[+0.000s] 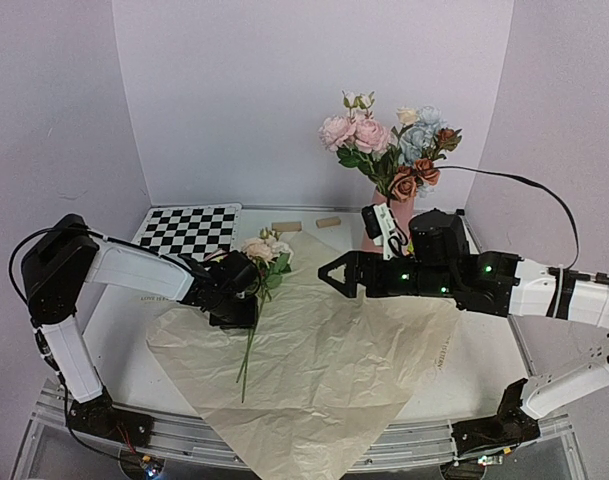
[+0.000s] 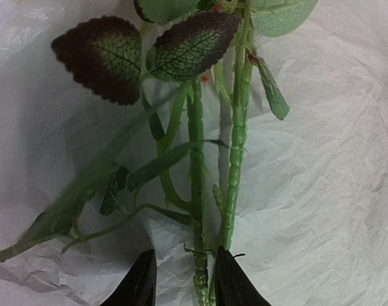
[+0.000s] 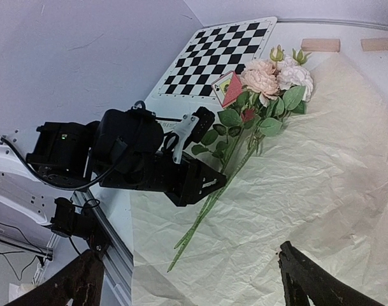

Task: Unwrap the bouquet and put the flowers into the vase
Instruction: Pick up the fake flower from the wrapping paper.

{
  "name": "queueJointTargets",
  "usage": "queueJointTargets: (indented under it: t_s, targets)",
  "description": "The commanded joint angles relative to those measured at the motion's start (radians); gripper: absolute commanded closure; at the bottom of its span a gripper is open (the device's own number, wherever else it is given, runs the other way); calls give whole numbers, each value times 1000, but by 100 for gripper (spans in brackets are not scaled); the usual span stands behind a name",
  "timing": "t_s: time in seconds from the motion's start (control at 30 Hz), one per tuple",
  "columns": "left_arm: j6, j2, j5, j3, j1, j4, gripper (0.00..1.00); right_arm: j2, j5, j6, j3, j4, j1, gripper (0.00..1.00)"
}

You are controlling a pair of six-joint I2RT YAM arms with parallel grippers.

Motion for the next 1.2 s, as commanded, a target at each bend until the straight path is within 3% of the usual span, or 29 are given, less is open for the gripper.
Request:
queueJointTargets:
  t_s: [0.0, 0.2, 0.73, 1.0, 1.17]
  targets:
    - [-9, 20, -8, 53, 6, 23, 78, 4, 15, -16, 15, 30, 5, 4]
    - [-8, 7, -3, 60, 7, 21, 100, 5, 17, -13, 12, 30, 4, 4]
    - [62, -526, 32, -15, 6, 32, 100, 79, -107, 99, 130, 76, 18, 6]
    - [96, -730, 254, -93, 4, 218, 97, 204, -179, 119, 302, 171, 63, 28]
    - [101, -769, 359, -99, 3, 271, 97, 292, -171, 100, 417, 175, 85, 39]
